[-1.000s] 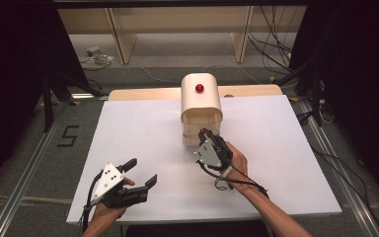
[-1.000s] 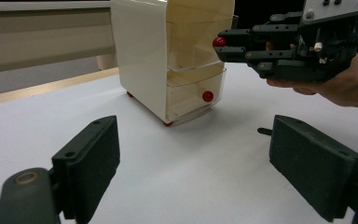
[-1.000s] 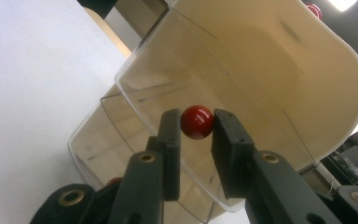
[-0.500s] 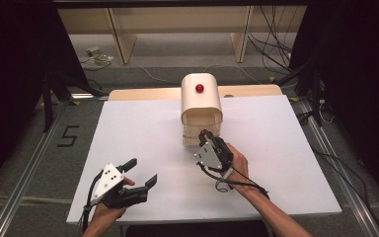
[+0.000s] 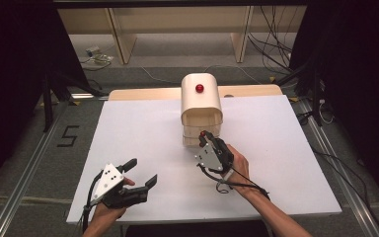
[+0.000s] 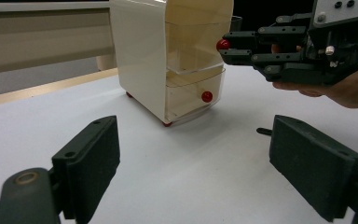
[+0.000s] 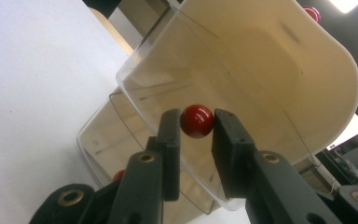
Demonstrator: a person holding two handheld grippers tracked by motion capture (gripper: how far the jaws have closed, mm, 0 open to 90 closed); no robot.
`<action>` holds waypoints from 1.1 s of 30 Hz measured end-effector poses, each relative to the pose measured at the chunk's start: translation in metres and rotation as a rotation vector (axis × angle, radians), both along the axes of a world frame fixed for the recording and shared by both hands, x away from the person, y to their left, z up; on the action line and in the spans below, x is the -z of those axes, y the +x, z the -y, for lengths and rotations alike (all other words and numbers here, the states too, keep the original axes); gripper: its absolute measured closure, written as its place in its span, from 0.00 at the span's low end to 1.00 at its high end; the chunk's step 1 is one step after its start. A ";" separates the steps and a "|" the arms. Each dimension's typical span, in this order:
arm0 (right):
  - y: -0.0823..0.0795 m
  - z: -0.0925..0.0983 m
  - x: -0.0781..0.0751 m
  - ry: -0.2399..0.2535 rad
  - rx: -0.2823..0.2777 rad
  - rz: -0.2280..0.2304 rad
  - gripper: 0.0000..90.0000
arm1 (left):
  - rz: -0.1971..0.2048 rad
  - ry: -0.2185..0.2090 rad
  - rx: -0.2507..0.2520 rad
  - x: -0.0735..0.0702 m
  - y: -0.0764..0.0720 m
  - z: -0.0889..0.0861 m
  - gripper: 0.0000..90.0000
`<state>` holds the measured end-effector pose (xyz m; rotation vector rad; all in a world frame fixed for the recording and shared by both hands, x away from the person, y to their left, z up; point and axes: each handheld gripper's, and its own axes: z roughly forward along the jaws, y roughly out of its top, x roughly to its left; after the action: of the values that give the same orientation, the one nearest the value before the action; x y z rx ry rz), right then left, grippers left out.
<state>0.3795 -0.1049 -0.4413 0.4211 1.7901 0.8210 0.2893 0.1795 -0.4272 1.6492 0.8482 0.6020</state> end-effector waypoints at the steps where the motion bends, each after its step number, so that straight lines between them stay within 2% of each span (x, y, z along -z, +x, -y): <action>1: 0.000 0.000 0.000 0.001 -0.004 -0.001 0.82 | 0.000 0.000 0.000 0.000 0.000 0.000 0.18; 11: -0.006 0.001 -0.002 -0.005 -0.012 0.010 0.85 | 0.001 0.006 0.002 0.000 0.000 0.000 0.18; 17: -0.011 0.001 -0.007 0.004 -0.038 -0.002 0.78 | 0.000 0.002 0.001 0.000 0.000 0.000 0.18; 33: -0.012 0.012 -0.023 0.106 -0.114 -0.081 0.64 | 0.002 0.010 0.006 0.000 0.000 0.000 0.18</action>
<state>0.3673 -0.1171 -0.4179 0.4301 1.8645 0.9943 0.2892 0.1791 -0.4271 1.6593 0.8396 0.6047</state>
